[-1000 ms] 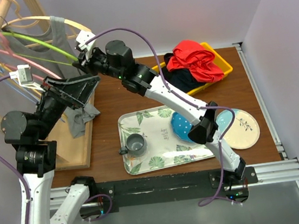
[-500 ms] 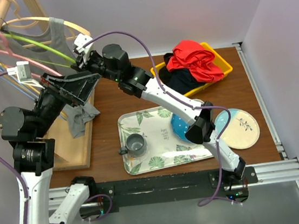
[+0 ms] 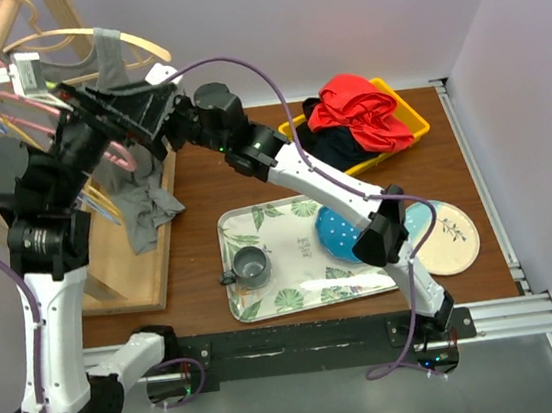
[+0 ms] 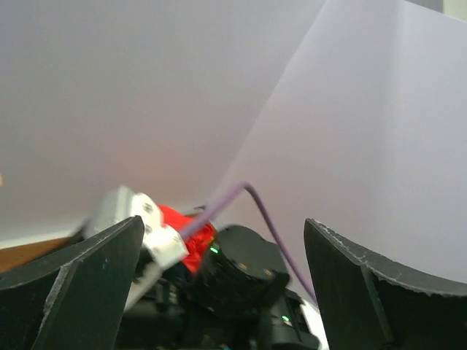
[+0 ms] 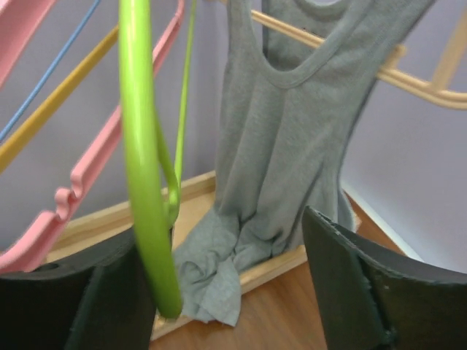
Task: Remove the tank top from the hanger
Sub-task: Place the hanger at the clothesline, then pick up the hanger from the clothesline.
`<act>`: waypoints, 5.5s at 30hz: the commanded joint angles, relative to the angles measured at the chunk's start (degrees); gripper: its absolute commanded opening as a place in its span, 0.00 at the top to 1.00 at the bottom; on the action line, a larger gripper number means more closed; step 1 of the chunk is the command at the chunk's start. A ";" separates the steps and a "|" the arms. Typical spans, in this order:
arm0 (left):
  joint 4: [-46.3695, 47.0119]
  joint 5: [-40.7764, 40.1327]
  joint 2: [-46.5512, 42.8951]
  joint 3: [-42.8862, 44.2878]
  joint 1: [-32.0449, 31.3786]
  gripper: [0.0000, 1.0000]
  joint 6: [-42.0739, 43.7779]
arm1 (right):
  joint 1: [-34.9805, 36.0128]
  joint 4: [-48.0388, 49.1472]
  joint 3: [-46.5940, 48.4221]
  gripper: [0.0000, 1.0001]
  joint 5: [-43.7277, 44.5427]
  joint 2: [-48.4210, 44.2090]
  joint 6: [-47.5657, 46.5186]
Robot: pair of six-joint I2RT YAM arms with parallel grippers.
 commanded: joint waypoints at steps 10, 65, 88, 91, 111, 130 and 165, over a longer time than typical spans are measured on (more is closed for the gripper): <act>-10.05 -25.90 17.72 17.11 -0.29 0.10 21.61 | 0.00 2.64 -27.71 0.01 3.09 -30.13 -2.01; 3.83 -66.52 44.27 35.48 6.03 0.37 49.04 | 0.35 -8.17 -42.60 0.02 0.98 -47.37 -0.07; 8.14 -62.13 48.58 37.68 8.05 0.44 51.33 | 0.43 -9.66 -41.11 0.02 2.73 -45.26 -2.36; 7.79 -61.33 48.32 37.95 8.05 0.52 50.10 | 0.52 -9.66 -41.19 0.02 3.26 -45.09 -2.71; 11.83 -58.07 44.63 36.28 8.05 1.00 49.39 | 0.52 -9.66 -41.99 0.02 4.32 -43.77 -3.41; 12.18 -63.00 43.48 32.06 8.05 0.42 51.77 | 0.52 -10.98 -40.14 0.01 4.05 -42.28 -3.59; 13.15 -46.47 46.12 37.42 11.66 1.00 39.21 | 0.52 -11.86 -39.43 0.01 5.19 -41.75 -6.49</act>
